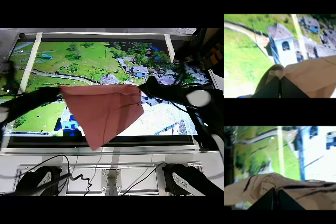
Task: Fold the clothes and pants, and hang the long-sleeved shirts on hangers.
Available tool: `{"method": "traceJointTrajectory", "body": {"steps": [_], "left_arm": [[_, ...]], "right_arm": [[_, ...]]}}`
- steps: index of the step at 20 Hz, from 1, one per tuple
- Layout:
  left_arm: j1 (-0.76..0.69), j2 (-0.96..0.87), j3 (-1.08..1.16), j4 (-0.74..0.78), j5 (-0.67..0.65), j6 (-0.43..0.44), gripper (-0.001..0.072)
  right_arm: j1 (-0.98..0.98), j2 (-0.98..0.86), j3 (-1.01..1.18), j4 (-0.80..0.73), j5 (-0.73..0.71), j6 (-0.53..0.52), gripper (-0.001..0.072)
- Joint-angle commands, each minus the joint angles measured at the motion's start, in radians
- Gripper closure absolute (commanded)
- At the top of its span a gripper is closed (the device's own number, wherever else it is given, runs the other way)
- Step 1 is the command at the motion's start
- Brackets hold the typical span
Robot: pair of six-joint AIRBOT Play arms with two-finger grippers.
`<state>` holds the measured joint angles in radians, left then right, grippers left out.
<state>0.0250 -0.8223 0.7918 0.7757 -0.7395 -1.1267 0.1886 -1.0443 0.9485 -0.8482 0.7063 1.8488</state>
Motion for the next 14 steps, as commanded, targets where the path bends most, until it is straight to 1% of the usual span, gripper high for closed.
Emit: {"method": "traceJointTrajectory", "body": {"steps": [1, 3, 4, 5, 7, 8, 9, 11, 12, 13, 14], "left_arm": [[-0.124, -0.233, -0.006, -0.126, 0.092, 0.042, 0.0704], [-0.190, -0.254, -0.006, -0.100, 0.063, 0.020, 0.0705], [-0.209, -0.251, -0.006, -0.084, 0.040, -0.012, 0.0705], [-0.218, -0.246, -0.006, -0.071, 0.013, -0.044, 0.0705], [-0.222, -0.234, -0.006, -0.033, -0.079, -0.105, 0.0705], [-0.222, -0.231, -0.006, -0.019, -0.145, -0.150, 0.0705], [-0.224, -0.232, -0.007, -0.022, -0.241, -0.192, 0.0704], [-0.238, -0.232, -0.009, -0.016, -0.407, -0.204, 0.0704], [-0.252, -0.232, -0.010, 0.005, -0.456, -0.206, 0.0704], [-0.269, -0.232, -0.012, 0.034, -0.475, -0.224, 0.0704], [-0.292, -0.232, -0.019, 0.071, -0.472, -0.272, 0.0704]], "right_arm": [[0.005, -0.193, -0.010, 0.004, -0.167, 0.020, 0.0687], [0.005, -0.217, 0.019, -0.043, -0.166, 0.016, 0.0687], [0.004, -0.217, 0.034, -0.102, -0.154, 0.015, 0.0687], [-0.003, -0.217, 0.058, -0.182, -0.109, 0.015, 0.0687], [-0.043, -0.217, 0.111, -0.324, 0.049, 0.014, 0.0687], [-0.073, -0.217, 0.135, -0.375, 0.142, -0.013, 0.0687], [-0.109, -0.217, 0.159, -0.410, 0.252, -0.068, 0.0687], [-0.168, -0.217, 0.193, -0.437, 0.463, -0.167, 0.0687], [-0.186, -0.217, 0.196, -0.446, 0.545, -0.204, 0.0687], [-0.196, -0.218, 0.193, -0.461, 0.613, -0.226, 0.0687], [-0.195, -0.218, 0.186, -0.479, 0.651, -0.230, 0.0687]]}}
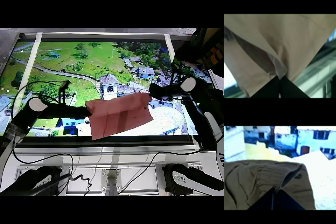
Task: Fold the clothes and pants, and hang the long-sleeved shirts on hangers.
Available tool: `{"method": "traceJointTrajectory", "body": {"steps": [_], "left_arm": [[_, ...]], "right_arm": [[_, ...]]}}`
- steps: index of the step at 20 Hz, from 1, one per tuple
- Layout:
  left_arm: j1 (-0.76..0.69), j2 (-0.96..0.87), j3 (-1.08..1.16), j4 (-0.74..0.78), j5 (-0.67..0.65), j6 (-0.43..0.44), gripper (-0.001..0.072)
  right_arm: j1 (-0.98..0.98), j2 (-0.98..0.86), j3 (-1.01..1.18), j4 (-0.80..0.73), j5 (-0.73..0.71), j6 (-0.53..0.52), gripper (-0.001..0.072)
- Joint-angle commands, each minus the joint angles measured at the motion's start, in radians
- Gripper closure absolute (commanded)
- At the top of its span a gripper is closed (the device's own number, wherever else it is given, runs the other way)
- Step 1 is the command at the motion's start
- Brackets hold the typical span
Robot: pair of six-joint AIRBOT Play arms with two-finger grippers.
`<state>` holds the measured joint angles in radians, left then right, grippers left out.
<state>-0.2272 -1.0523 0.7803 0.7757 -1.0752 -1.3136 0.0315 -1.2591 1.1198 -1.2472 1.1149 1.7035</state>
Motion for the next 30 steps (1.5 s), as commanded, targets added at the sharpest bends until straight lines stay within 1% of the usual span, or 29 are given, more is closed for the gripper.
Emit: {"method": "traceJointTrajectory", "body": {"steps": [1, 4, 5, 6, 7, 8, 9, 10, 12, 15, 16, 19, 20, 21, 22, 23, 26, 30], "left_arm": [[-0.066, -0.006, -0.017, 0.100, -0.124, -0.116, 0.0704], [-0.139, -0.021, -0.037, 0.110, -0.087, -0.123, 0.0702], [-0.161, -0.029, -0.037, 0.111, -0.083, -0.123, 0.0702], [-0.174, -0.038, -0.037, 0.111, -0.076, -0.123, 0.0688], [-0.177, -0.043, -0.037, 0.110, -0.071, -0.123, 0.0602], [-0.177, -0.047, -0.037, 0.111, -0.070, -0.123, 0.0398], [-0.176, -0.047, -0.037, 0.111, -0.069, -0.123, 0.0164], [-0.176, -0.047, -0.037, 0.111, -0.070, -0.123, -0.0013], [-0.176, -0.047, -0.037, 0.112, -0.070, -0.122, -0.0005], [-0.176, -0.047, -0.035, 0.115, -0.069, -0.122, -0.0005], [-0.176, -0.047, -0.035, 0.114, -0.069, -0.123, -0.0004], [-0.176, -0.047, -0.035, 0.114, -0.069, -0.123, -0.0004], [-0.176, -0.047, -0.035, 0.114, -0.069, -0.123, -0.0004], [-0.176, -0.047, -0.035, 0.114, -0.064, -0.123, -0.0004], [-0.176, -0.047, -0.035, 0.114, -0.055, -0.123, -0.0004], [-0.176, -0.047, -0.035, 0.114, -0.039, -0.123, -0.0004], [-0.176, -0.047, -0.035, 0.114, -0.002, -0.123, -0.0004], [-0.176, -0.047, -0.035, 0.114, 0.009, -0.123, -0.0004]], "right_arm": [[-0.036, -0.003, 0.003, -0.089, 0.252, -0.085, 0.0687], [-0.036, -0.003, -0.028, -0.095, 0.218, -0.087, 0.0684], [-0.036, -0.004, -0.029, -0.098, 0.200, -0.101, 0.0591], [-0.036, -0.005, -0.029, -0.099, 0.180, -0.120, 0.0339], [-0.036, -0.005, -0.029, -0.100, 0.162, -0.158, 0.0162], [-0.036, -0.004, -0.029, -0.105, 0.132, -0.207, 0.0145], [-0.038, -0.004, -0.029, -0.126, 0.102, -0.241, 0.0145], [-0.045, -0.004, -0.029, -0.161, 0.074, -0.243, 0.0146], [-0.089, -0.008, -0.026, -0.180, 0.033, -0.240, 0.0147], [-0.215, -0.060, 0.012, -0.129, 0.064, -0.246, 0.0165], [-0.270, -0.089, 0.025, -0.070, 0.086, -0.283, 0.0166], [-0.409, -0.193, 0.024, 0.224, 0.196, -0.466, 0.0165], [-0.426, -0.237, 0.023, 0.273, 0.245, -0.519, 0.0162], [-0.426, -0.274, 0.021, 0.275, 0.263, -0.544, 0.0137], [-0.418, -0.309, 0.014, 0.276, 0.254, -0.556, 0.0081], [-0.404, -0.339, 0.008, 0.277, 0.235, -0.572, 0.0080], [-0.343, -0.406, 0.005, 0.283, 0.169, -0.576, 0.0080], [-0.232, -0.448, 0.005, 0.283, 0.133, -0.600, 0.0085]]}}
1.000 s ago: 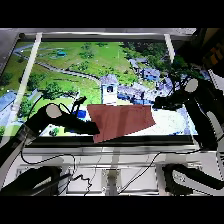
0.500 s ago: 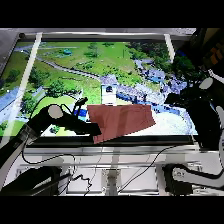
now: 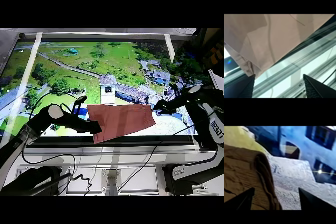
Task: Fold the clothes and pants, and hang the long-sleeved shirts on hangers.
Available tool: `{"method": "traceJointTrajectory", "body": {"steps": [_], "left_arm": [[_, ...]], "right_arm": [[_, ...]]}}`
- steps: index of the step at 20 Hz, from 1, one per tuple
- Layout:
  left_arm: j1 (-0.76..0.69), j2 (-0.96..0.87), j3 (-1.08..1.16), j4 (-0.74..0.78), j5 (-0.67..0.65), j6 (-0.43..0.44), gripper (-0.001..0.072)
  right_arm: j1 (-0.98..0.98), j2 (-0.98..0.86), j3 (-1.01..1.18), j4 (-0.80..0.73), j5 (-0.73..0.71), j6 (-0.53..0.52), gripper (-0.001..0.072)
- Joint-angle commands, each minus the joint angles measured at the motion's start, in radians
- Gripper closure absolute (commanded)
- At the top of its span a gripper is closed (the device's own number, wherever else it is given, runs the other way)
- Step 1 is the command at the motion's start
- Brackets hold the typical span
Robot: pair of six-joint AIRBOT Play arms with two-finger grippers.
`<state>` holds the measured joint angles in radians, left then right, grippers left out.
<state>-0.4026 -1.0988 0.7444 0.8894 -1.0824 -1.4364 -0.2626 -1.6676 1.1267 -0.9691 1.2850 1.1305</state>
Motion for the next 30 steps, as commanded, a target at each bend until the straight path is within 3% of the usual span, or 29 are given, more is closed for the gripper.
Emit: {"method": "traceJointTrajectory", "body": {"steps": [1, 5, 7, 9, 10, 11, 12, 13, 14, 15, 19, 23, 25, 30], "left_arm": [[-0.001, -0.001, 0.000, 0.001, 0.017, 0.000, -0.0004], [-0.001, -0.001, 0.000, 0.001, 0.018, 0.000, -0.0004], [-0.001, -0.001, 0.000, 0.001, 0.025, 0.000, -0.0004], [-0.001, -0.001, 0.000, 0.002, 0.031, 0.000, -0.0003], [-0.001, -0.001, 0.000, 0.002, 0.037, 0.000, 0.0005], [-0.001, -0.001, 0.000, 0.008, 0.048, 0.001, 0.0011], [0.000, -0.001, 0.000, 0.020, 0.058, 0.005, 0.0089], [0.000, -0.001, 0.001, 0.047, 0.066, 0.010, 0.0314], [0.000, -0.001, 0.002, 0.085, 0.070, 0.024, 0.0615], [0.003, -0.001, 0.007, 0.127, 0.069, 0.050, 0.0704], [0.048, 0.027, 0.125, 0.449, 0.040, 0.016, 0.0704], [0.088, 0.135, 0.314, 0.780, 0.025, -0.004, 0.0703], [0.100, 0.205, 0.370, 0.847, 0.047, -0.004, 0.0703], [0.101, 0.327, 0.373, 0.854, 0.098, -0.004, 0.0703]], "right_arm": [[0.090, -0.044, -0.002, 0.006, -0.048, -0.027, 0.0086], [0.185, -0.057, -0.002, 0.006, -0.053, -0.027, 0.0098], [0.230, -0.064, -0.002, 0.018, -0.038, -0.056, 0.0183], [0.267, -0.064, -0.002, 0.059, -0.019, -0.121, 0.0425], [0.281, -0.064, -0.001, 0.085, -0.018, -0.134, 0.0620], [0.290, -0.064, 0.003, 0.114, -0.016, -0.136, 0.0688], [0.295, -0.063, 0.011, 0.144, -0.007, -0.144, 0.0688], [0.294, -0.056, 0.024, 0.179, 0.005, -0.156, 0.0688], [0.294, -0.046, 0.041, 0.208, 0.011, -0.156, 0.0688], [0.290, -0.029, 0.066, 0.227, 0.016, -0.156, 0.0688], [0.217, 0.063, 0.175, 0.241, 0.004, -0.125, 0.0688], [0.017, 0.176, 0.261, 0.240, -0.003, -0.044, 0.0688], [-0.122, 0.223, 0.298, 0.240, -0.045, 0.036, 0.0688], [-0.521, 0.306, 0.318, 0.228, -0.130, 0.342, 0.0687]]}}
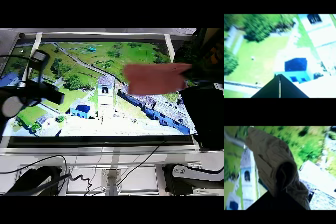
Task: Fold the clothes and pants, and hang the long-sleeved shirts on hangers.
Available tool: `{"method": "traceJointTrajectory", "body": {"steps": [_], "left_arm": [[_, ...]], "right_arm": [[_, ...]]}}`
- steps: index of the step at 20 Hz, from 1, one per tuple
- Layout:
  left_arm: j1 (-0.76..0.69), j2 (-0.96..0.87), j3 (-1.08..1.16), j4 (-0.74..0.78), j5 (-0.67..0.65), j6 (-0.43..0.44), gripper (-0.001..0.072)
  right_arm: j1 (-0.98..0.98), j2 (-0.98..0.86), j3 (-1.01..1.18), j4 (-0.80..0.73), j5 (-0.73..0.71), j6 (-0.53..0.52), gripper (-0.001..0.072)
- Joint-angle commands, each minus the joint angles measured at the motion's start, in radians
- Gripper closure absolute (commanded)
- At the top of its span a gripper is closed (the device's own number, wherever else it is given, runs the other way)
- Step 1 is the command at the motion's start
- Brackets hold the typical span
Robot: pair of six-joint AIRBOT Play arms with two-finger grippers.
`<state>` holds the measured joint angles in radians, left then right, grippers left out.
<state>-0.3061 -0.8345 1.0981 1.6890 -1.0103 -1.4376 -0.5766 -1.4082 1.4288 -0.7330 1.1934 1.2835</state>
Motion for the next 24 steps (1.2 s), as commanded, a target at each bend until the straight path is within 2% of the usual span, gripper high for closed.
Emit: {"method": "traceJointTrajectory", "body": {"steps": [1, 4, 6, 8, 11, 15, 16, 17, 18, 19, 20, 24], "left_arm": [[0.005, 0.069, 0.020, 0.054, 0.026, -0.003, 0.0703], [0.005, 0.066, 0.020, 0.053, 0.027, -0.003, 0.0703], [0.005, 0.066, 0.020, 0.053, 0.027, -0.003, 0.0702], [0.005, 0.063, 0.020, 0.053, 0.027, -0.003, 0.0703], [0.005, 0.061, 0.019, 0.053, 0.027, -0.003, 0.0703], [0.005, 0.061, 0.019, 0.054, 0.027, -0.003, 0.0702], [0.005, 0.061, 0.019, 0.053, 0.027, -0.003, 0.0702], [0.005, 0.061, 0.019, 0.054, 0.027, -0.003, 0.0703], [0.005, 0.061, 0.019, 0.054, 0.027, -0.003, 0.0702], [0.005, 0.061, 0.019, 0.054, 0.027, -0.003, 0.0702], [0.005, 0.061, 0.019, 0.054, 0.027, -0.003, 0.0702], [0.005, 0.061, 0.019, 0.054, 0.027, -0.003, 0.0702]], "right_arm": [[-0.279, 0.054, 0.016, -0.022, -0.015, 0.236, 0.0688], [-0.455, 0.069, 0.016, -0.141, 0.122, 0.335, 0.0687], [-0.524, 0.085, 0.016, -0.282, 0.237, 0.421, 0.0687], [-0.560, 0.121, 0.016, -0.449, 0.294, 0.491, 0.0688], [-0.583, 0.192, 0.015, -0.645, 0.299, 0.678, 0.0687], [-0.583, 0.222, 0.013, -0.694, 0.307, 0.784, 0.0683], [-0.583, 0.220, 0.013, -0.705, 0.304, 0.808, 0.0661], [-0.583, 0.221, 0.013, -0.716, 0.295, 0.824, 0.0601], [-0.583, 0.221, 0.013, -0.721, 0.280, 0.826, 0.0416], [-0.583, 0.221, 0.013, -0.721, 0.268, 0.826, 0.0152], [-0.583, 0.221, 0.013, -0.720, 0.256, 0.824, 0.0015], [-0.582, 0.221, 0.013, -0.716, 0.243, 0.815, 0.0030]]}}
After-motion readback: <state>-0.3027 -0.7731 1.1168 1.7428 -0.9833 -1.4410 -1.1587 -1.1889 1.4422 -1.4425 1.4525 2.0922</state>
